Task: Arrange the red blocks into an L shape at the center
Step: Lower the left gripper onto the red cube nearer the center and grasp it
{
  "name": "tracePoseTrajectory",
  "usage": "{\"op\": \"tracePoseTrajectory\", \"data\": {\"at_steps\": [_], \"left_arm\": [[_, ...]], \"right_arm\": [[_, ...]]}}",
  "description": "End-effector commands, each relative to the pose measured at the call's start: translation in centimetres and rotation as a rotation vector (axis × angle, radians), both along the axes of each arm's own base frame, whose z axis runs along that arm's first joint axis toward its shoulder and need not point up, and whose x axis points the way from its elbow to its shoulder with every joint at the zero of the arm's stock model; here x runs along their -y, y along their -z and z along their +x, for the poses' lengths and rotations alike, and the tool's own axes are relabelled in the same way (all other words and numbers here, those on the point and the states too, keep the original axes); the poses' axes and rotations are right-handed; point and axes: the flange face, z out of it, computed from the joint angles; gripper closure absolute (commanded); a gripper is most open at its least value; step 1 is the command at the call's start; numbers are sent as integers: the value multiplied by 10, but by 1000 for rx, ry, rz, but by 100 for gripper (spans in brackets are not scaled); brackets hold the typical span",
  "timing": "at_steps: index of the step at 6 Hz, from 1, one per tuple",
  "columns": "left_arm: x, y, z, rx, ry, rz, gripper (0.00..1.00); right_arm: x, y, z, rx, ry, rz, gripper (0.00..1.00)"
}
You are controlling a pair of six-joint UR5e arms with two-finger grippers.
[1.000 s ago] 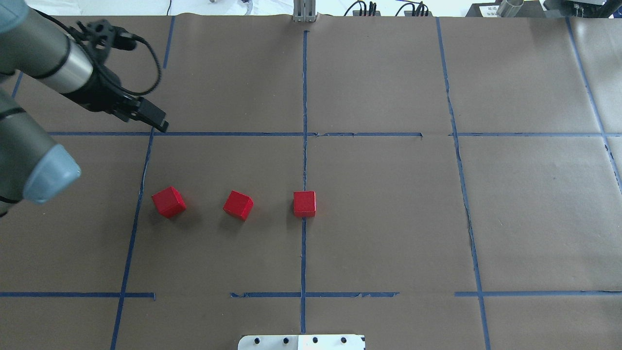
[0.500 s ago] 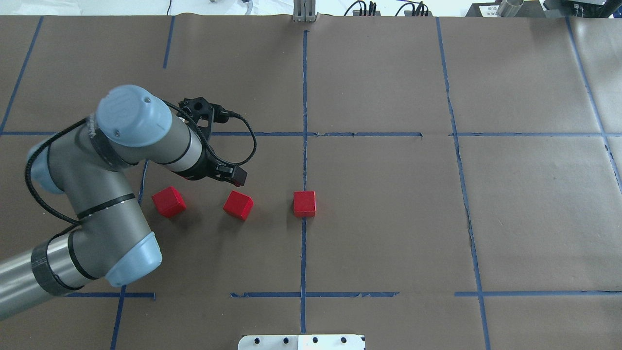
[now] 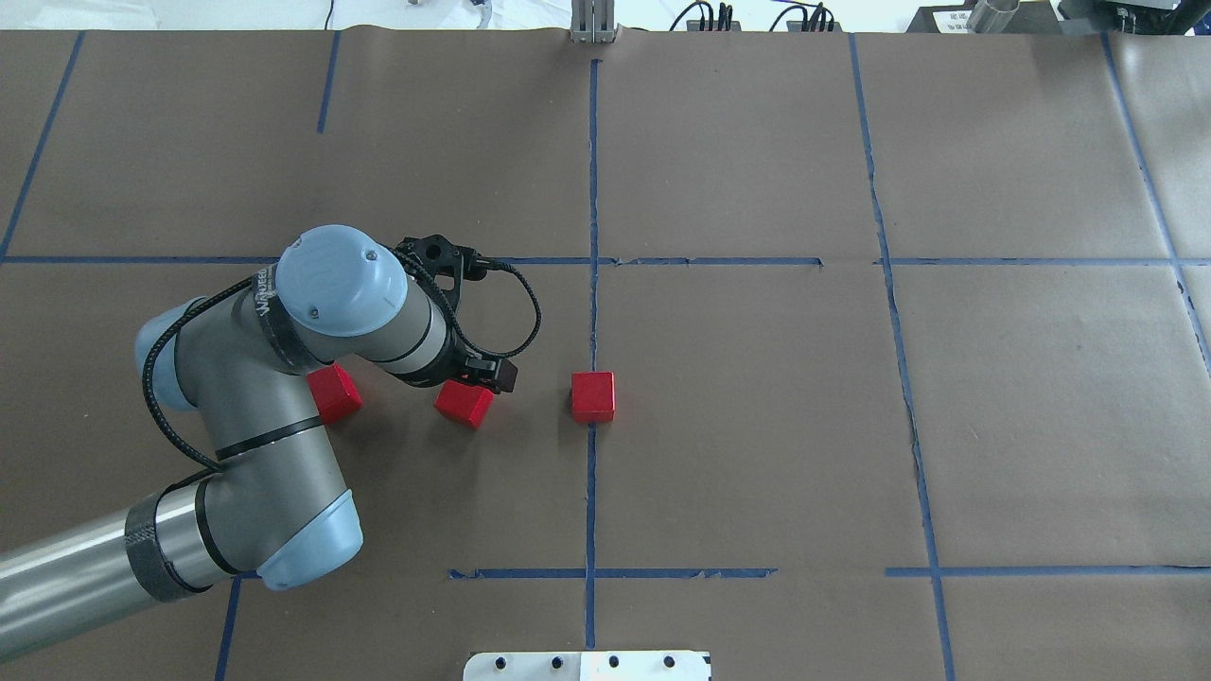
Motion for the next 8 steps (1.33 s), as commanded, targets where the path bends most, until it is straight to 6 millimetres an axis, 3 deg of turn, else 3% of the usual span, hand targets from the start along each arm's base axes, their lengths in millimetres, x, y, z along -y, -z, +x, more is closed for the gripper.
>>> {"op": "tracePoseTrajectory", "data": {"at_steps": [1,5,7,8], "left_arm": [[4,-7,11,18,0,-12,0],[0,-28,37,54,-26,-31,0],[1,-29,43,61,-29,-34,15],[2,-29,45,62,-29,-35,32]], "right_arm": [[0,-4,0,0,0,-8,0],[1,-4,0,1,0,-5,0],[1,-4,-1,2,0,-7,0],[1,-4,-1,2,1,-6,0]]}}
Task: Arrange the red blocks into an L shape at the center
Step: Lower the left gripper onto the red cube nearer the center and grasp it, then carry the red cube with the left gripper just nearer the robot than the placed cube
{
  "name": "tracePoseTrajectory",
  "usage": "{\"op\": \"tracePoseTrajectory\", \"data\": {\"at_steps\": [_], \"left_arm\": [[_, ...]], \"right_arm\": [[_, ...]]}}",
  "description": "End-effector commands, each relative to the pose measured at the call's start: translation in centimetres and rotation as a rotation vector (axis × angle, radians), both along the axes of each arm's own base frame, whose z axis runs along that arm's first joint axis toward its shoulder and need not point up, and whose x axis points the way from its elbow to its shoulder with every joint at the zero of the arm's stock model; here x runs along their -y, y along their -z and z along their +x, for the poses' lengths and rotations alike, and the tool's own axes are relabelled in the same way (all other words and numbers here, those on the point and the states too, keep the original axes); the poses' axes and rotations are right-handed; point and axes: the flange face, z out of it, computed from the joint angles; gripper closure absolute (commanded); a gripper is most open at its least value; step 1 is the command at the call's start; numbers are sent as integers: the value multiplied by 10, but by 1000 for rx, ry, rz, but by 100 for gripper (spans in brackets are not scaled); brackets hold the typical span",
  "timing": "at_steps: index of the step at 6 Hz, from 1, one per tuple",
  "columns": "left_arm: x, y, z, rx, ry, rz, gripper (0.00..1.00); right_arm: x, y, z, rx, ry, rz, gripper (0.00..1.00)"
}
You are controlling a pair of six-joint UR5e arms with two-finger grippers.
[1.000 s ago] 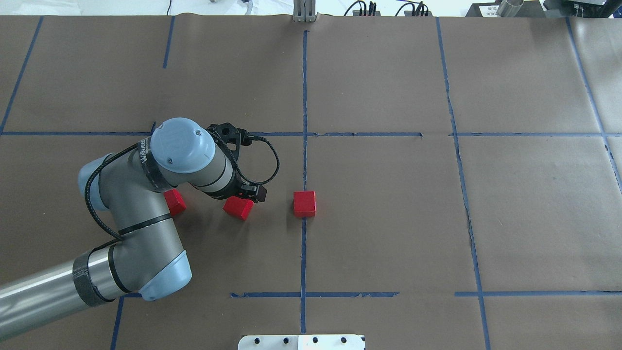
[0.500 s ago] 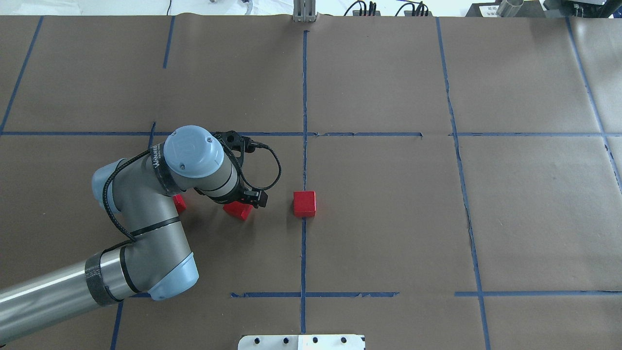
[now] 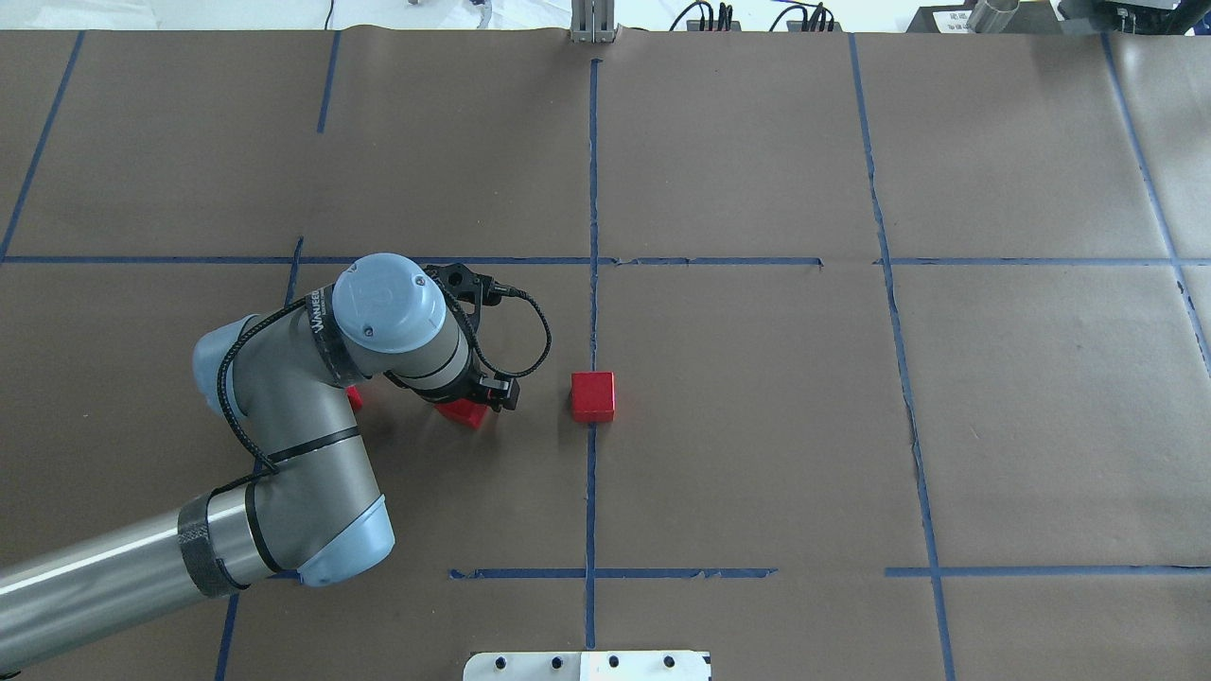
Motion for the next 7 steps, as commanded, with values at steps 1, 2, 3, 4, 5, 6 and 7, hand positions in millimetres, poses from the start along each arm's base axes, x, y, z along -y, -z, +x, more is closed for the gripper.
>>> {"op": "tracePoseTrajectory", "data": {"at_steps": [1,2,3,4,5,6,7], "left_arm": [[1,3,2,0,-2,1,53],[5,11,0,-8,7,2,66],[29,21,-17,-14,52,1,66],[46,37,-24,-23,131,-57,66],[62,56,-14,-45,213,-127,66],[80,71,13,-25,221,-144,66],[92,87,34,-16,221,-150,66]], "right_arm": [[0,0,0,0,1,0,0],[0,0,0,0,1,0,0],[1,0,0,0,1,0,0],[0,-2,0,0,0,-4,0],[0,-2,0,0,0,-5,0],[0,-5,0,-2,1,-9,0],[0,-7,0,-2,1,-12,0]]}}
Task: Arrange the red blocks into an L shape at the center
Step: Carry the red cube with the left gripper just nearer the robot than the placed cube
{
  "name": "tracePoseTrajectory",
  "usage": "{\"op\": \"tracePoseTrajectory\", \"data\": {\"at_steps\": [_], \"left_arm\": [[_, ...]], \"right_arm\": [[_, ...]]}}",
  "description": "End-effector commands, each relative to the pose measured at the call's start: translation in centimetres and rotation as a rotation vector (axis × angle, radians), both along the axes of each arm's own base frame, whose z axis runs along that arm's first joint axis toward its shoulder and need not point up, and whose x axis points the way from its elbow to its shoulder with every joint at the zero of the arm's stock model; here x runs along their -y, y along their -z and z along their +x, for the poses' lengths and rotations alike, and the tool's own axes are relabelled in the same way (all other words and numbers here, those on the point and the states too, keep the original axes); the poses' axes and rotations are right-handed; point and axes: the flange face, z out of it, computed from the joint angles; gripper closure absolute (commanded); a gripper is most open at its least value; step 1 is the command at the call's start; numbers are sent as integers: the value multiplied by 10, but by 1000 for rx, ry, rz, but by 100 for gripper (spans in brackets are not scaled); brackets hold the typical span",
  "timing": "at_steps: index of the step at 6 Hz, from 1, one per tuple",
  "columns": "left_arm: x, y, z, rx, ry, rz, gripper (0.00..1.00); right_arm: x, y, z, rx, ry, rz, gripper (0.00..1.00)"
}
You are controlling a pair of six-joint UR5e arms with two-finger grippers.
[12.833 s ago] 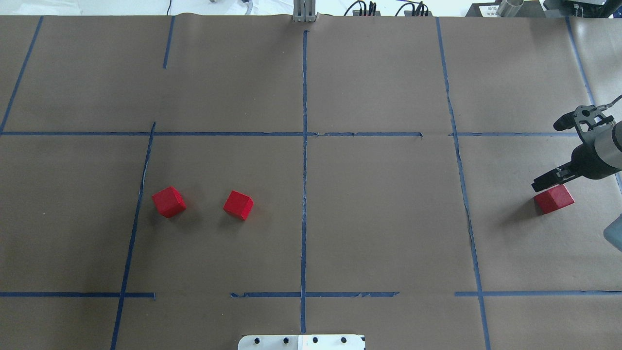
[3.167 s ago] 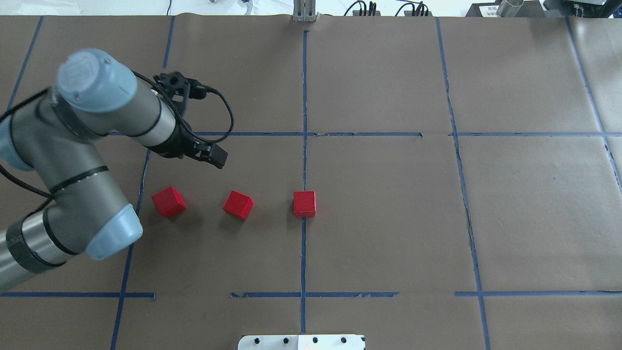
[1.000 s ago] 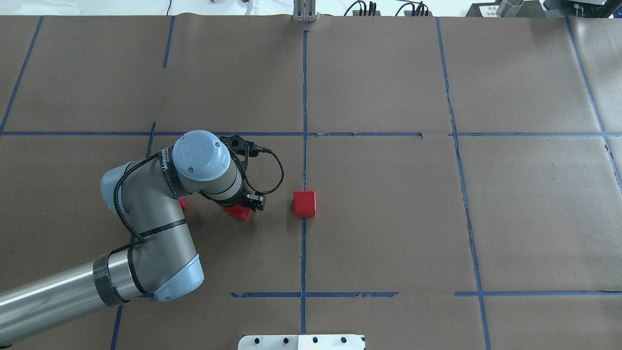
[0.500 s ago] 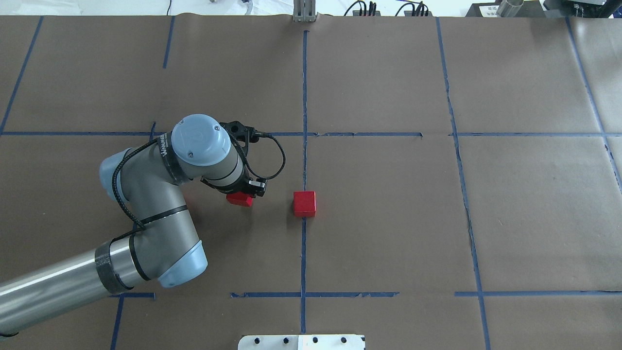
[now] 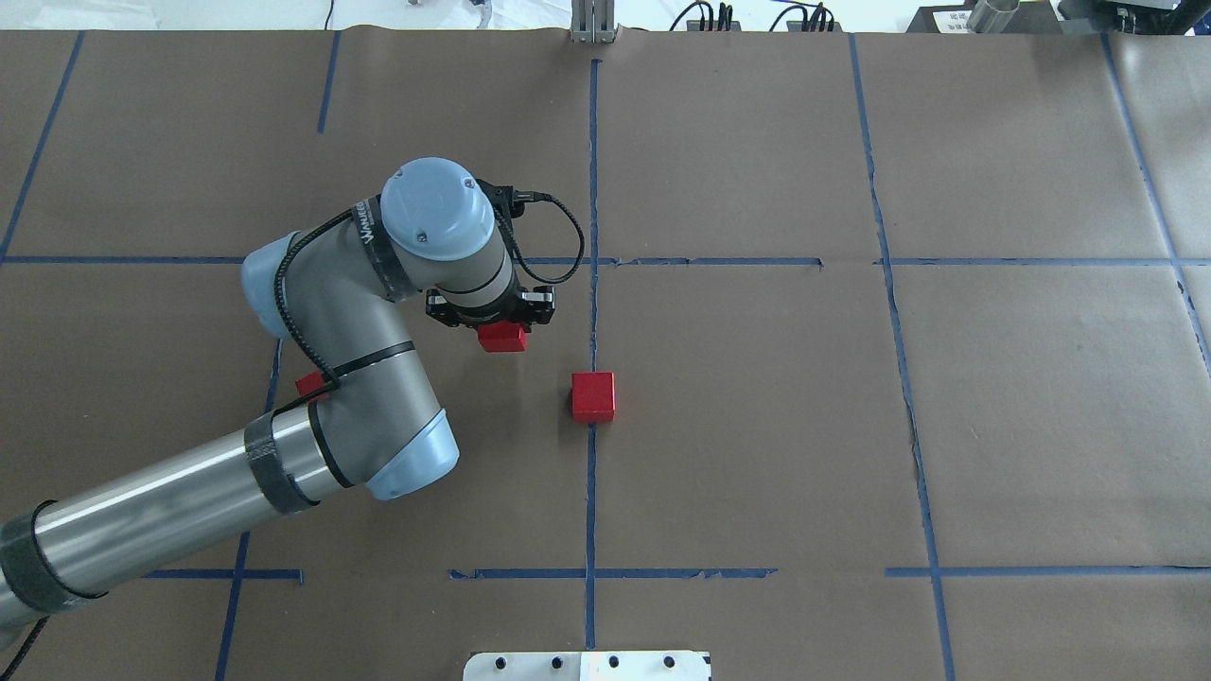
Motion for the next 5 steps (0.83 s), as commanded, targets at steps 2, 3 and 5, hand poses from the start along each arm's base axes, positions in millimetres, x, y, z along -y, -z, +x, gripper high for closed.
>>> {"op": "tracePoseTrajectory", "data": {"at_steps": [2,3,5], "left_arm": [[17,41,55,21,-11,-24,65],[5,43,66,21,-23,-31,64],[-6,45,75,19,-39,-31,63]], "right_arm": [[1,-1,0,0,0,0,0],[1,-1,0,-1,0,-1,0],[1,-1,0,0,2,2,0]]}}
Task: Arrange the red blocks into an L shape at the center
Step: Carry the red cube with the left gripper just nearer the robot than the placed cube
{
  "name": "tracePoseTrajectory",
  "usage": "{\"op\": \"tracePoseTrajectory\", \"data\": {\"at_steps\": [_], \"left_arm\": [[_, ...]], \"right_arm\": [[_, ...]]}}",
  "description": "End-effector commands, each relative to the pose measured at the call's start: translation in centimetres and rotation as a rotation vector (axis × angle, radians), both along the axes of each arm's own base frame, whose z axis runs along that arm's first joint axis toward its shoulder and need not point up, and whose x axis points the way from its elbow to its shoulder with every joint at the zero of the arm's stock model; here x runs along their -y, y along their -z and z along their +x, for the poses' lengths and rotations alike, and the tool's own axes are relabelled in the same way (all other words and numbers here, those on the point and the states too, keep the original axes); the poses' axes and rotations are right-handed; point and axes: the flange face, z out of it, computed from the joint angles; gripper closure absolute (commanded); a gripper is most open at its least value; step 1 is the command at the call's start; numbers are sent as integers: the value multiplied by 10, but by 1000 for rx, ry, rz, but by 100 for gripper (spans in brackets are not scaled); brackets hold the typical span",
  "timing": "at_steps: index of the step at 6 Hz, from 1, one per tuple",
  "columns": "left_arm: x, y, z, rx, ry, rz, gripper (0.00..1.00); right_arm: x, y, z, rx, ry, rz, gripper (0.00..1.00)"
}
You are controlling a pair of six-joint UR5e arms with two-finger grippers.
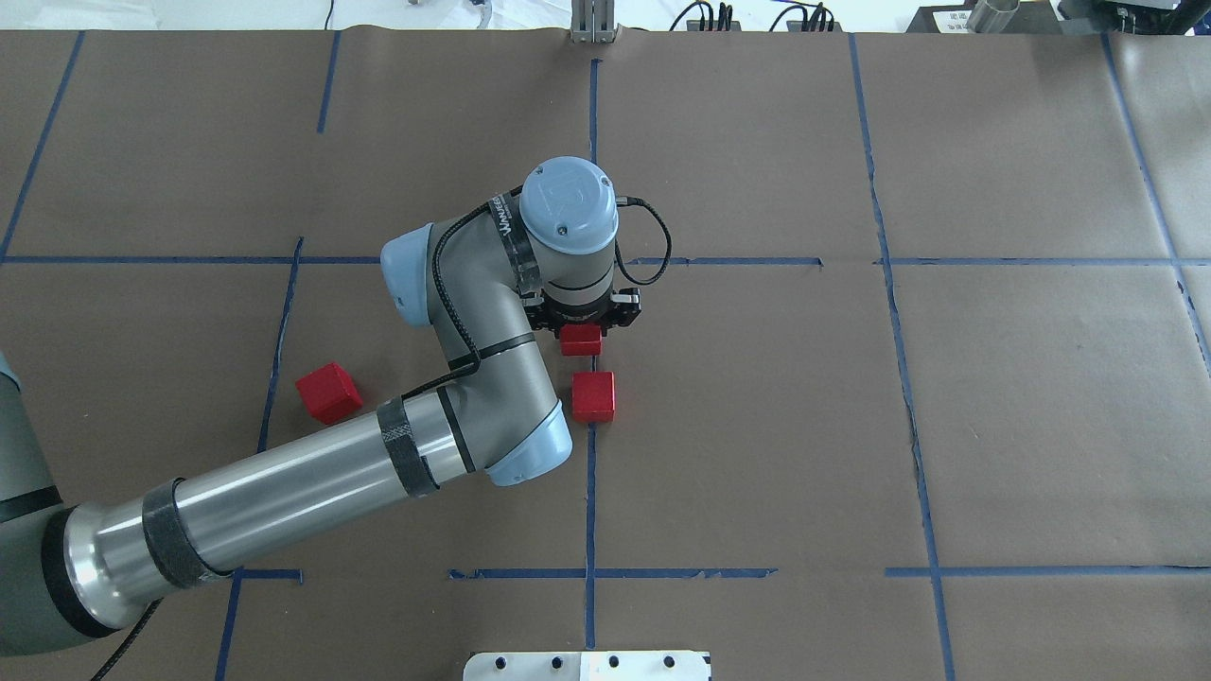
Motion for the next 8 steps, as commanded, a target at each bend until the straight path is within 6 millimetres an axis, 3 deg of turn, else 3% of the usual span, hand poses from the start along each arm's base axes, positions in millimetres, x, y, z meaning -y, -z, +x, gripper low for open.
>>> {"op": "tracePoseTrajectory", "data": {"at_steps": [1,8], "left_arm": [[-8,0,7,1,-12,-1,63],[-20,-3,18,7,-29,-8,60]], "right_arm": [[0,0,0,0,-1,0,0],[0,0,1,0,-1,1,0]]}}
